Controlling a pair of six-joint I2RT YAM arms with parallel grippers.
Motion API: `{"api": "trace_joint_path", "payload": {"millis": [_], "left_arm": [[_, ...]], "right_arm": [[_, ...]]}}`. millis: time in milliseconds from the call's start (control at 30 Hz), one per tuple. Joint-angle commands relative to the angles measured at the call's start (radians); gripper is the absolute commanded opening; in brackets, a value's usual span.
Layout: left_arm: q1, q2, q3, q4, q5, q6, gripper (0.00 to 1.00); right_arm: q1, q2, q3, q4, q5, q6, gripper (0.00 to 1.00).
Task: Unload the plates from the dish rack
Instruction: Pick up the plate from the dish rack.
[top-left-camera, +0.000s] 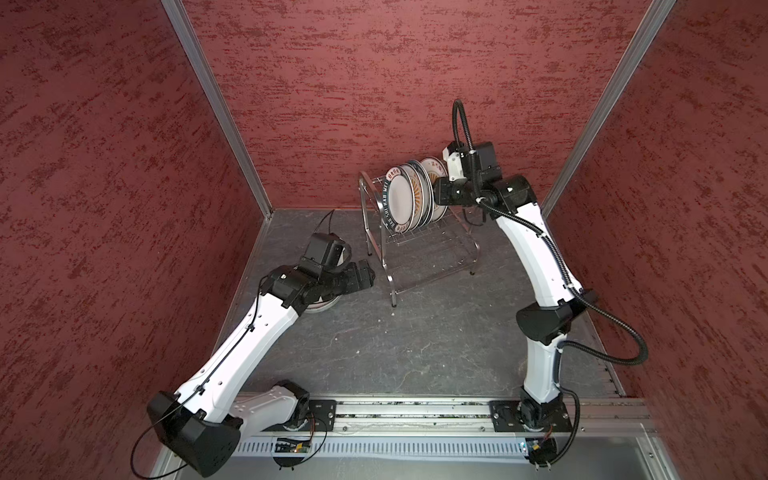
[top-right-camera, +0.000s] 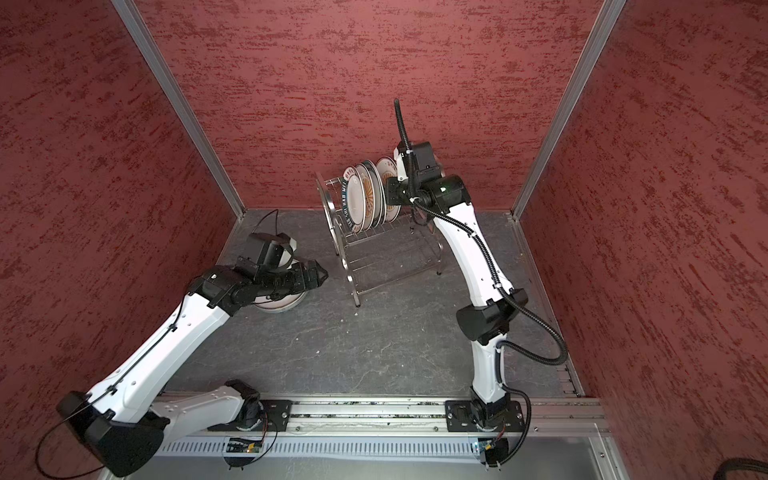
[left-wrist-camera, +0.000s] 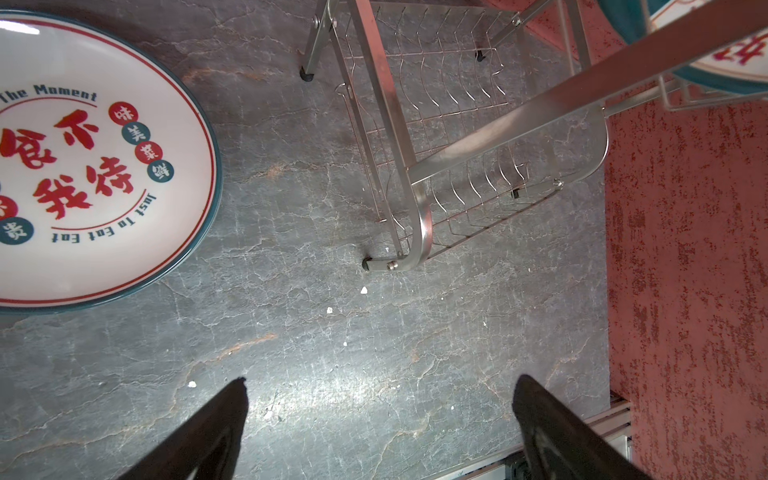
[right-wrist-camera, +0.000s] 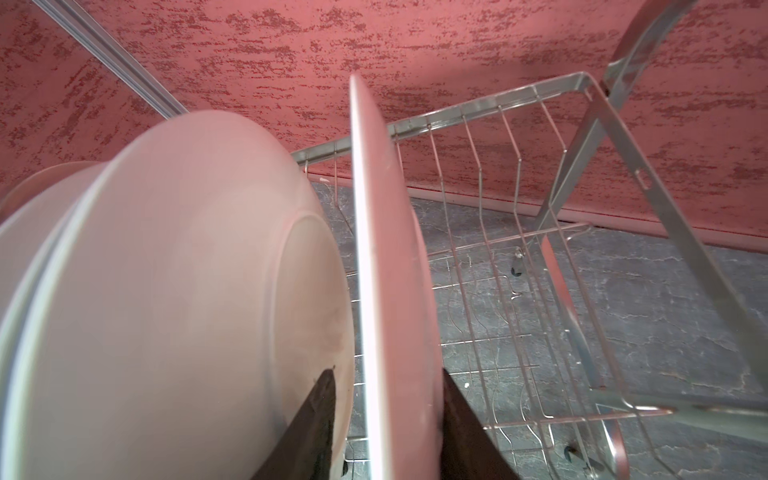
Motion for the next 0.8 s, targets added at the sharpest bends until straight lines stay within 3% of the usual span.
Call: {"api": "trace_joint_path", "payload": {"millis": [0, 767], "left_arm": [[0.007, -0.013, -0.011, 0.007, -0.020, 0.010, 0.99], [0.013, -0.012, -0.023, 0.005, -0.026, 0.004, 0.99]], "right_arm": [[0.017, 0.017, 0.026, -0.010, 0.034, -0.005, 0.38], [0.019, -0.010, 0.025, 0.001, 0.093, -0.040, 0.24]]}}
